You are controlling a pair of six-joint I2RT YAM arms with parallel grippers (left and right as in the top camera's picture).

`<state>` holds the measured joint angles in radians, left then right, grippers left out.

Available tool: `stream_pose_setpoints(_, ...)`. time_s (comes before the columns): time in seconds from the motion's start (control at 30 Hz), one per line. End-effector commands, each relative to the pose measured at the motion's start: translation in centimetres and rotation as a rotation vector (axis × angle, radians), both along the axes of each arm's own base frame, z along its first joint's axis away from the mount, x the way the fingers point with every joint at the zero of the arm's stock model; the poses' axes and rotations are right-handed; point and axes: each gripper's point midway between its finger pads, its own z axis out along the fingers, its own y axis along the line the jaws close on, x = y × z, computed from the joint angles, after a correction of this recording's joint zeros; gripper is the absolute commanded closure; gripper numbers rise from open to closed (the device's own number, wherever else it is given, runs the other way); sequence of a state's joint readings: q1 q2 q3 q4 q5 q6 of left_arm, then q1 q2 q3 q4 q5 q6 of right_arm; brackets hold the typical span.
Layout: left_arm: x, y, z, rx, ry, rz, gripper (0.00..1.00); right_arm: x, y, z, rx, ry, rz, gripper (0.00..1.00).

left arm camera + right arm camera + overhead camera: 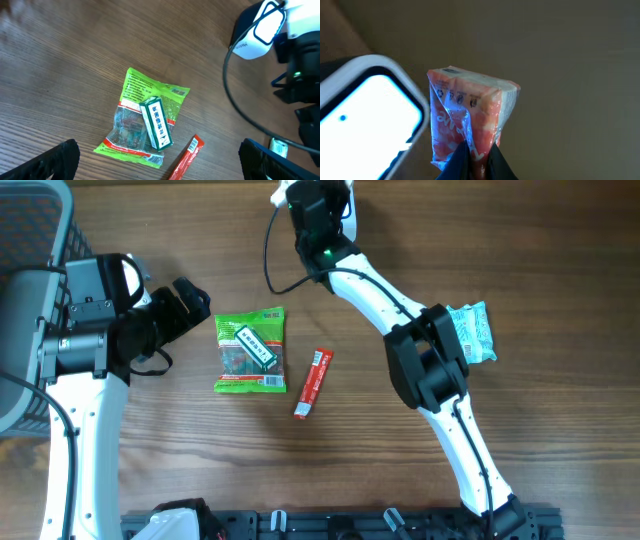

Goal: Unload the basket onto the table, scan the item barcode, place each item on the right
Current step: 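Carry the pouch right and lower it beside the teal pack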

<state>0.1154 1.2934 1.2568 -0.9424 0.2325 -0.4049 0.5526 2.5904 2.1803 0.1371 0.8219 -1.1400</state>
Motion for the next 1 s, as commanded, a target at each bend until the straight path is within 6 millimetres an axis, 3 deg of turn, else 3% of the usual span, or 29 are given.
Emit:
stream_pose_setpoints(0.0,0.3,0.3,0.4,0.011,-0.013,0.002,0.00,-1.0,-2.3,6.4,0.115,-0.136,-0.125,0.96)
stream_pose_setpoints(0.13,0.3,0.3,0.4,0.011,-0.013,0.002,0.00,-4.0,-3.4,12.6,0.245,-0.143,-0.160,0.96)
stream_pose_setpoints(0.3,0.3,0.3,0.4,0.011,-0.013,0.002,0.00,-10.2,-4.0,14.3,0.485,0.145,-0.070,0.96)
stream_pose_setpoints(0.43,0.3,0.3,0.4,0.011,-0.013,0.002,0.00,-16.5,-7.8,14.3,0.739,0.381,-0.160,0.96)
stream_pose_setpoints(0.53,0.3,0.3,0.4,0.011,-0.013,0.002,0.00,-21.0,-12.4,12.6,0.834,0.603,-0.278,0.96)
stream_pose_setpoints(0.67,0.3,0.3,0.4,0.011,-0.013,0.002,0.00,-24.5,-17.0,9.4,0.980,0.861,-0.416,0.96)
stream_pose_setpoints(0.77,0.3,0.3,0.4,0.011,-0.013,0.002,0.00,-25.2,-20.9,6.6,1.069,0.928,-0.545,0.96)
stream_pose_setpoints(0.83,0.3,0.3,0.4,0.011,-0.013,0.002,0.00,-25.4,-24.0,3.3,1.119,0.948,-0.645,0.96)
stream_pose_setpoints(0.97,0.3,0.3,0.4,0.011,-0.013,0.002,0.00,-26.0,-25.9,-1.3,1.165,0.983,-0.716,0.96)
